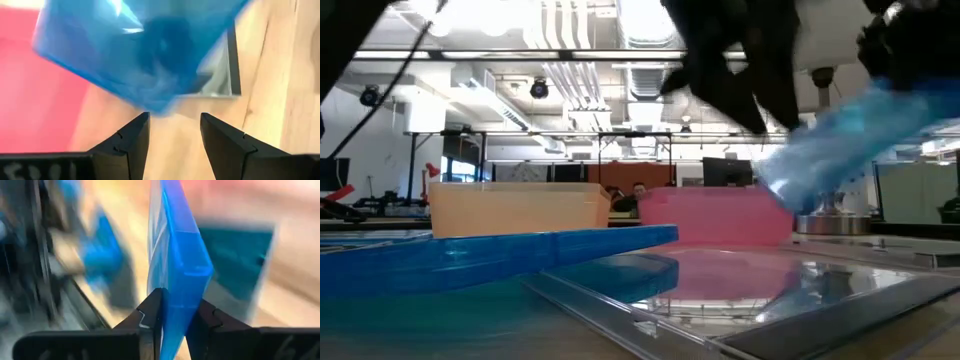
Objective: Pick & place jewel cases by type
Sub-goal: Put the bottom right blue cd case into the pink bin
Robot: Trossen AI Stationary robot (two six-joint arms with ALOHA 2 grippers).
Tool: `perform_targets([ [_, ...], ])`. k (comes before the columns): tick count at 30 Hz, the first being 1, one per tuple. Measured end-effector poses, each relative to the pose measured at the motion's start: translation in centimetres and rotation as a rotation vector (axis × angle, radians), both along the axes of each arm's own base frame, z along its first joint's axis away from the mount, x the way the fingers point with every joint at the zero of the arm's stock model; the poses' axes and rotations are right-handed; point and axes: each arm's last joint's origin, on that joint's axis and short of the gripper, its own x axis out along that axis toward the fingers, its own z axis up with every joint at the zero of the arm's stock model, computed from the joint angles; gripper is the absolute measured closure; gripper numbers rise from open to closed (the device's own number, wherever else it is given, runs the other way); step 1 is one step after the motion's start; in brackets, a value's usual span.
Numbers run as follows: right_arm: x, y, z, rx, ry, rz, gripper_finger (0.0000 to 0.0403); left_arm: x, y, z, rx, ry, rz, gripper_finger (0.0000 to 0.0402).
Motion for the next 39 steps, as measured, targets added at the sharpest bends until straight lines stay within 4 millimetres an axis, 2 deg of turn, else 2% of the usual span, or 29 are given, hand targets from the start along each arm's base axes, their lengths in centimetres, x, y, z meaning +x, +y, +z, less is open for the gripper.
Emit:
perform_targets([
  [3,-0.1,0.1,0.4,-0.047,-0.093,-0.226,0.0354,-2.2,-0.3,3.3,0.097,-0.088,0.098,0.0243],
  [10,2.0,1.9,-0.5,-0.062,-0.240,-0.526,0.0352,-9.7,0.1,8.0,0.184,-0.296,0.352,0.0243],
  [14,4.8,1.9,-0.8,-0.126,-0.434,-0.783,0.0355,-14.1,0.3,8.9,0.156,-0.381,0.414,0.0243],
  [16,6.7,1.1,-1.6,-0.148,-0.395,-0.839,0.0357,-15.8,0.7,9.1,0.125,-0.421,0.445,0.0243],
  [20,10.4,-1.3,-3.3,-0.209,-0.210,-0.862,0.0352,-18.7,1.4,9.2,0.066,-0.488,0.493,0.0243],
  [24,12.7,-3.2,-3.6,-0.268,-0.138,-0.897,0.0343,-20.6,1.9,8.9,0.017,-0.534,0.531,0.0243],
  [33,17.0,-7.4,-3.1,-0.262,-0.014,-0.669,0.0337,-22.2,2.9,7.6,0.074,-0.546,0.561,0.0243],
  [36,17.8,-8.5,-3.9,-0.219,0.042,-0.631,0.0326,-22.5,3.5,7.0,0.072,-0.544,0.584,0.0243],
  [39,18.7,-8.8,-4.9,-0.211,0.089,-0.588,0.0304,-23.0,4.0,6.9,0.060,-0.543,0.594,0.0243],
])
